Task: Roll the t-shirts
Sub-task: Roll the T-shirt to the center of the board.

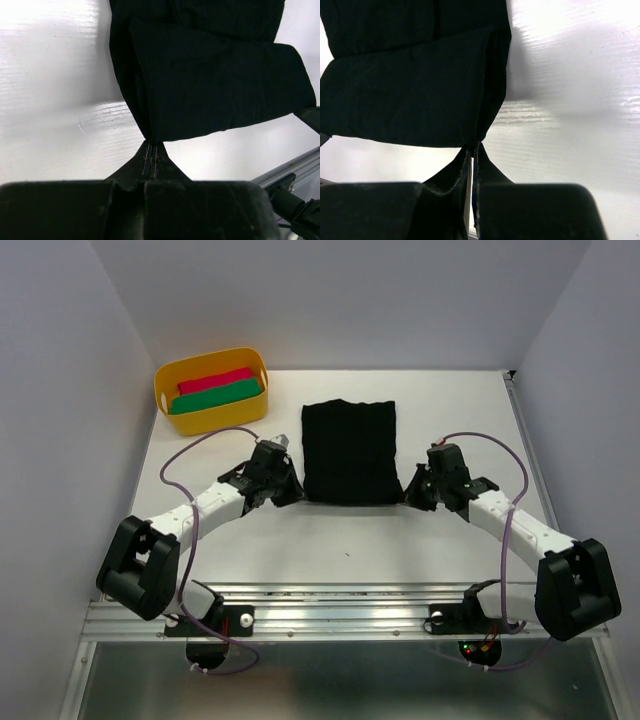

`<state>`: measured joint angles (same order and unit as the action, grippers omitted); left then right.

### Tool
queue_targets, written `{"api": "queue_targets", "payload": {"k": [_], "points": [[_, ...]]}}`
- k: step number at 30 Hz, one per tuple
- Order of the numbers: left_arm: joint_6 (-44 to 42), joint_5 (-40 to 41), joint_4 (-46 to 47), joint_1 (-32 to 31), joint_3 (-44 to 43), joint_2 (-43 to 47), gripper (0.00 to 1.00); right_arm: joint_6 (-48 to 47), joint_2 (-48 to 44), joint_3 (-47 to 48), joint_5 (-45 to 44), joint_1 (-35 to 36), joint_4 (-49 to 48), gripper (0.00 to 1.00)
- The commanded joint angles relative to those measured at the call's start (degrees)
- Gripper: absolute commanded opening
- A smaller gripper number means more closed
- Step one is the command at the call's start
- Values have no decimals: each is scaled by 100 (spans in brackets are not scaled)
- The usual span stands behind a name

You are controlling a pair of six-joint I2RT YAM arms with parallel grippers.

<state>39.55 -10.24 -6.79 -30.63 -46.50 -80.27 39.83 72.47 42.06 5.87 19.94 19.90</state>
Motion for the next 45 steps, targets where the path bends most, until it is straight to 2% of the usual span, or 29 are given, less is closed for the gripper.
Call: {"api": "queue_targets", "payload": {"k": [1, 7, 13, 34, 45], "points": [[44, -162, -252, 40, 36, 336, 0, -72, -277, 232, 29, -26, 303, 1], [35, -84, -551, 31, -253, 381, 0, -72, -295, 548, -200, -26, 374, 1], [0, -127, -613, 84, -579, 117, 0, -160, 74, 847, -446, -26, 339, 1], [-580, -145, -886, 576, -2152, -1465, 0, -512, 1595, 1928, -833, -78, 40, 1], [-861, -241, -877, 901, -2864, -2607, 0, -582, 2640, 2517, -789, -237, -127, 2]]}}
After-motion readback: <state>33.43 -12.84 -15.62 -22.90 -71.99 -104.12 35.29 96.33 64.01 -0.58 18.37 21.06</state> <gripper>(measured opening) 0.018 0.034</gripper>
